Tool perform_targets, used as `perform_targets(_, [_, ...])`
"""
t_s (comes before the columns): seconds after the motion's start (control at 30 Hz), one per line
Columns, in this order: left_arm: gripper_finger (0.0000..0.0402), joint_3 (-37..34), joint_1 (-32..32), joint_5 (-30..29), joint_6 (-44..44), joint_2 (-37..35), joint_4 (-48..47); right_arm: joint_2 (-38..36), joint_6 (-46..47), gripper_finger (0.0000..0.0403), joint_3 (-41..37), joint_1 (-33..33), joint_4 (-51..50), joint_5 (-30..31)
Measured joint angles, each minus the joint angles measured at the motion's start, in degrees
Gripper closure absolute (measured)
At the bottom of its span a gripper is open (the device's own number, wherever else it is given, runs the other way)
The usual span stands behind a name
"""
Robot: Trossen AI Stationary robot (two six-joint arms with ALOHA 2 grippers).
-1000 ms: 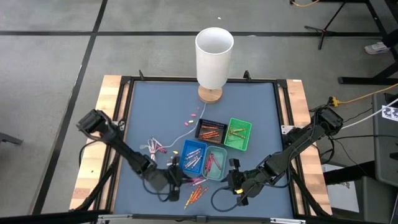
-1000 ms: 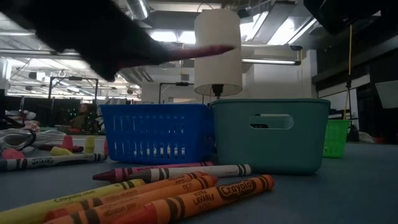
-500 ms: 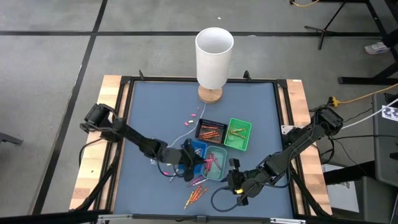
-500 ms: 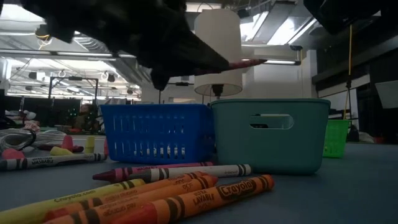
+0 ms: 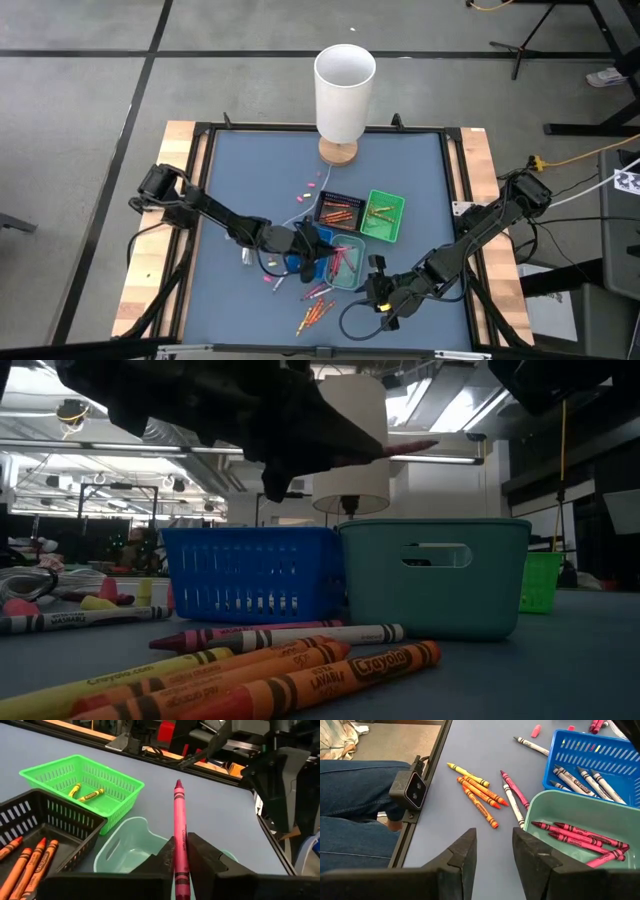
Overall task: Sort crayons
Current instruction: Put the red crayon into the light green bin, then put the orange crayon into the black bin
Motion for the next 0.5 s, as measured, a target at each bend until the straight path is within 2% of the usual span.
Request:
perform_targets(0.27, [0.0311, 0.0, 0.0, -0.49, -0.04, 0.0, -0.02, 0.0, 0.0, 0.0278, 0.0, 0.0, 0.14, 0.0])
perform_targets(0.5, [0.0303, 0.0, 0.0, -0.57, -0.11, 0.0, -0.03, 0.45, 0.07, 0.0278, 0.02, 0.01, 1.42, 0.0])
